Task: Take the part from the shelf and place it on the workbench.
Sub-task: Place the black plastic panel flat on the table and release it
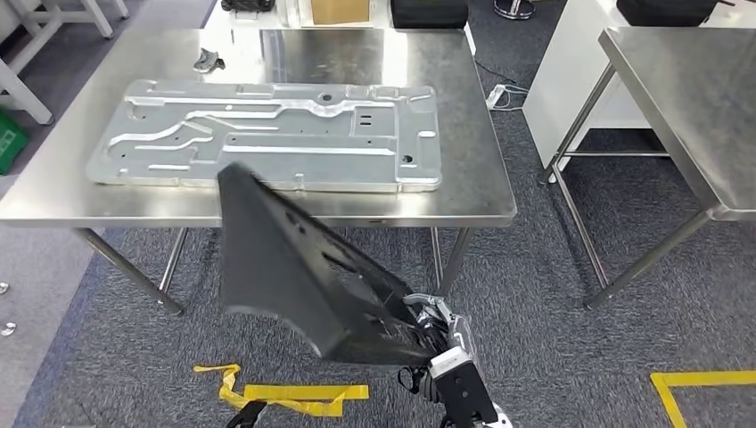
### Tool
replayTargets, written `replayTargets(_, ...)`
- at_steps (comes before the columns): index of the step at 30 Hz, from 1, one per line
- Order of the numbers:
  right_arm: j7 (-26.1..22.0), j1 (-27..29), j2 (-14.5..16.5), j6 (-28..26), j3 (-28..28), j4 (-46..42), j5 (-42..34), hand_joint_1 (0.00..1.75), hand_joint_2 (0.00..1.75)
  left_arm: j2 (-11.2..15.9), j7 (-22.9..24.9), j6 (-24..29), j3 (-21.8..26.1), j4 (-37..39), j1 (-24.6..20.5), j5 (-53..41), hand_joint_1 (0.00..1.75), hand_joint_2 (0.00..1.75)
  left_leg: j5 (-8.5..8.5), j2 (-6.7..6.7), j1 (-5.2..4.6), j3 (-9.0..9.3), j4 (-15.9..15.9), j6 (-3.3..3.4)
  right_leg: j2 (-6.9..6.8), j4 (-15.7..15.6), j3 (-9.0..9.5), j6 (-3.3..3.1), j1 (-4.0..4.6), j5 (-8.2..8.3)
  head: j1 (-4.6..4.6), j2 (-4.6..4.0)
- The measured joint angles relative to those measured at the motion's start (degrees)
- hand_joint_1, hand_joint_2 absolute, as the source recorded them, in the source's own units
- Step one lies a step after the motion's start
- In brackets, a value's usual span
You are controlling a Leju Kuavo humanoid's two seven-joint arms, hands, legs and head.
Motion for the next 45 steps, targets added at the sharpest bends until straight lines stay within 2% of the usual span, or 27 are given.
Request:
replayTargets(1, 0.0, 0.0, 0.0, 0.0, 0.0, 0.0, 0.0, 1.75, 1.75, 0.1, 0.0, 0.0, 0.0, 0.0, -0.1, 0.0, 0.0, 0.0, 0.37, 0.11, 0.01, -2.73, 4.1, -0.16, -0.01, -0.5, 1.13, -0.21, -0.09, -0.59, -0.04, 0.0)
replayTargets(2, 0.0, 0.0, 0.0, 0.0, 0.0, 0.0, 0.0, 1.75, 1.75, 0.1, 0.1, 0.0, -0.1, 0.0, -0.1, 0.0, 0.0, 0.0, -0.58, 0.19, 0.01, -5.43, 7.3, -0.26, -0.02, -0.8, 2.27, -0.38, -0.08, -1.34, -0.07, 0.0)
replayTargets(3, 0.0, 0.0, 0.0, 0.0, 0.0, 0.0, 0.0, 1.75, 1.75, 0.2, 0.1, 0.0, -0.1, 0.0, 0.0, 0.0, 0.0, 0.0, -2.9, 0.21, 0.02, -7.84, 9.4, -0.32, 0.05, -1.1, 3.42, -0.48, -0.1, -2.16, -0.07, 0.0)
replayTargets(5, 0.0, 0.1, 0.0, 0.0, 0.0, 0.0, 0.0, 1.75, 1.75, 0.4, 0.1, 0.0, -0.2, 0.0, 0.4, -0.1, 0.0, 0.0, -8.37, 0.24, 0.04, -11.23, 9.7, -0.42, 0.34, -1.4, 5.93, -0.49, -0.17, -4.01, -0.09, 0.0)
replayTargets(6, 0.0, 0.2, 0.0, 0.0, 0.1, 0.0, 0.0, 1.75, 1.75, 0.5, 0.1, 0.0, -0.2, 0.0, 0.4, -0.1, 0.0, 0.0, -9.52, 0.25, 0.06, -12.1, 7.9, -0.46, 0.48, -1.4, 7.29, -0.41, -0.21, -5.07, -0.08, 0.0)
replayTargets(7, 0.0, 0.2, 0.0, 0.0, 0.1, 0.0, 0.0, 1.75, 1.75, 0.5, 0.1, 0.0, -0.2, 0.0, 0.5, -0.1, 0.0, 0.0, -8.47, 0.28, 0.08, -12.54, 5.3, -0.47, 0.57, -1.4, 8.64, -0.25, -0.25, -6.18, -0.09, 0.0)
replayTargets(10, 0.0, 0.2, 0.0, 0.1, 0.1, 0.1, 0.0, 1.75, 1.75, 0.6, 0.2, 0.0, -0.3, 0.1, 0.9, -0.1, 0.0, 0.0, 4.05, 0.76, 0.12, -12.53, -3.0, -0.13, 0.8, -1.2, 11.75, 0.5, -0.07, -9.82, -0.15, 0.0)
replayTargets(11, 0.1, 0.2, 0.0, 0.1, 0.1, 0.1, 0.0, 1.75, 1.75, 0.6, 0.2, 0.0, -0.3, 0.1, 1.0, -0.1, 0.0, 0.0, 6.55, 0.87, 0.11, -12.12, -4.1, 0.18, 0.87, -1.3, 12.92, 0.79, 0.05, -10.73, -0.14, 0.0)
replayTargets(13, 0.1, 0.1, 0.0, 0.2, 0.1, 0.1, 0.0, 1.75, 1.75, 0.5, 0.1, 0.0, -0.3, 0.1, 0.8, -0.1, 0.0, 0.0, 6.14, 0.83, 0.17, -10.4, -4.3, 0.95, 0.91, 0.5, 13.83, 1.35, 0.25, -10.59, -0.07, 0.0)
replayTargets(14, 0.1, 0.0, 0.0, 0.2, 0.1, 0.0, 0.1, 1.75, 1.75, 0.3, 0.1, 0.0, -0.3, 0.1, 0.6, -0.1, 0.0, 0.0, 5.63, 0.74, 0.27, -9.36, -4.5, 1.34, 0.74, 3.1, 12.91, 1.67, 0.26, -9.66, 0.0, 0.0)
replayTargets(16, 0.0, -0.1, 0.0, 0.2, 0.1, 0.0, 0.1, 1.75, 1.75, 0.0, 0.1, 0.1, -0.3, 0.0, 0.1, -0.2, 0.0, 0.0, 4.85, 0.69, 0.39, -7.56, -4.9, 2.01, 0.29, 10.3, 8.0, 2.4, 0.11, -8.88, 0.15, 0.0)
replayTargets(17, 0.0, -0.1, 0.0, 0.2, 0.1, 0.0, 0.1, 1.75, 1.75, 0.0, 0.2, 0.2, -0.3, 0.0, 0.0, -0.2, 0.0, 0.0, 4.43, 0.68, 0.36, -6.94, -5.0, 2.25, 0.06, 13.5, 5.13, 2.77, -0.03, -9.9, 0.21, 0.0)
replayTargets(19, 0.0, 0.0, 0.0, 0.2, 0.1, 0.0, 0.5, 1.75, 1.75, -0.1, 0.2, 0.2, -0.3, 0.0, 0.2, -0.3, 0.0, 0.0, 3.63, 0.6, 0.3, -5.77, -5.2, 2.47, -0.07, 16.9, 0.25, 3.13, -0.21, -14.27, 0.24, 0.0)
replayTargets(20, 0.1, 0.0, 0.0, 0.2, 0.1, 0.0, 1.0, 1.75, 1.75, -0.1, 0.2, 0.2, -0.3, 0.0, 0.2, -0.4, 0.0, 0.0, 3.12, 0.53, 0.22, -5.02, -5.3, 2.49, -0.08, 16.8, -1.37, 3.06, -0.2, -16.33, 0.26, 0.0)
replayTargets(21, 0.2, -0.2, 0.0, 0.2, 0.1, -0.1, 1.8, 1.75, 1.75, -0.1, 0.2, 0.1, -0.4, 0.0, 0.3, -0.5, 0.0, 0.0, 2.61, 0.44, 0.08, -4.17, -5.4, 2.49, -0.08, 15.5, -2.28, 2.77, -0.14, -17.15, 0.27, 0.0)
replayTargets(22, 0.4, -0.4, 0.0, 0.4, 0.1, -0.2, 2.9, 1.75, 1.75, -0.1, 0.4, 0.0, -0.4, 0.0, 0.2, -0.7, 0.0, 0.0, 2.09, 0.35, -0.14, -3.27, -5.6, 2.49, -0.07, 13.0, -2.62, 2.18, 0.03, -16.14, 0.29, 0.0)
replayTargets(25, 1.8, -1.6, 0.3, 1.9, 0.1, -1.8, 7.2, 1.75, 1.75, -0.9, 0.8, -0.5, -0.8, 0.0, -0.2, -1.2, 0.0, 0.0, 0.9, -0.15, -0.6, -1.11, -6.7, 2.24, 0.99, 3.7, -1.83, -1.14, 1.54, -5.18, -0.08, 0.0)
replayTargets(26, 2.5, -2.1, 0.6, 2.4, 0.2, -2.5, 8.5, 1.75, 1.75, -1.3, 0.9, -0.6, -0.9, 0.0, -0.5, -1.3, 0.0, 0.0, 0.8, -0.43, -0.59, -0.53, -7.3, 2.08, 1.66, 1.5, -1.28, -1.92, 2.05, -2.63, -0.13, 0.0)
replayTargets(28, 3.4, -2.9, 1.2, 3.1, 0.2, -3.6, 9.9, 1.75, 1.75, -1.6, 0.9, -0.6, -1.1, 0.0, -0.9, -1.4, 0.0, 0.0, 1.35, -0.85, -0.61, 0.43, -7.9, 1.59, 2.54, -1.1, 0.53, -2.4, 2.23, -0.96, -0.03, 0.0)
replayTargets(30, 3.7, -3.7, 1.8, 3.3, 0.2, -4.3, 10.8, 1.75, 1.75, -1.6, 1.0, -0.7, -1.3, 0.0, -1.2, -1.5, 0.0, 0.0, 0.84, -0.44, -0.8, 0.79, -6.9, 1.15, 2.09, -3.2, 2.66, -2.25, 1.78, 0.56, 0.03, 0.0)
replayTargets(32, 4.1, -5.1, 2.5, 3.3, 0.6, -4.8, 12.3, 1.75, 1.75, -1.5, 1.1, -1.0, -1.5, 0.0, -1.5, -1.7, 0.0, 0.0, -2.46, 0.06, -0.56, -1.4, -2.4, 0.58, 1.5, -3.6, 3.52, -2.0, 1.34, 1.16, 0.03, 0.0)
replayTargets(34, 5.2, -7.0, 3.3, 3.4, 1.2, -5.2, 14.4, 1.75, 1.75, -1.4, 1.4, -1.3, -1.6, 0.0, -1.6, -2.1, 0.0, 0.0, -5.85, 0.17, 0.01, -5.61, 4.3, -0.18, 1.33, -3.5, 3.47, -1.81, 1.02, 1.0, 0.02, 0.0)
replayTargets(35, 6.0, -8.0, 3.8, 3.4, 1.6, -5.2, 15.4, 1.75, 1.75, -1.3, 1.6, -1.4, -1.7, 0.0, -1.6, -2.3, 0.0, 0.0, -6.24, 0.2, 0.32, -7.15, 6.2, -0.67, 1.34, -3.4, 3.43, -1.58, 0.78, 0.81, 0.02, 0.0)
replayTargets(37, 7.8, -10.3, 5.1, 3.2, 2.6, -5.2, 17.8, 1.75, 1.75, -1.2, 2.0, -1.6, -2.0, 0.0, -1.7, -2.8, 0.0, 0.0, -3.07, 0.26, 0.99, -7.39, 3.8, -1.84, 1.47, -2.6, 3.31, -0.79, 0.06, 0.16, 0.02, 0.0)
replayTargets(39, 9.0, -12.5, 6.2, 2.9, 3.4, -5.1, 19.9, 1.75, 1.75, -1.2, 2.3, -1.7, -2.2, 0.0, -2.0, -3.3, 0.0, 0.0, 1.1, 0.28, 1.52, -5.82, -1.5, -2.75, 1.62, -1.6, 3.12, -0.09, -0.56, -0.48, 0.0, 0.0)
replayTargets(40, 9.3, -13.0, 6.5, 2.9, 3.6, -5.0, 20.4, 1.75, 1.75, -1.2, 2.3, -1.8, -2.2, 0.0, -2.0, -3.4, 0.0, 0.0, 2.06, 0.28, 1.64, -5.34, -2.9, -2.93, 1.66, -1.3, 3.05, 0.07, -0.7, -0.65, -0.01, 0.0)
replayTargets(45, 9.4, -13.1, 6.5, 2.9, 3.6, -5.0, 20.5, 1.75, 1.75, -1.2, 2.4, -1.8, -2.2, 0.0, -2.0, -3.4, 0.0, 0.0, 2.26, 0.28, 1.68, -5.22, -3.2, -2.98, 1.67, -1.3, 3.04, 0.11, -0.73, -0.69, -0.01, 0.0)
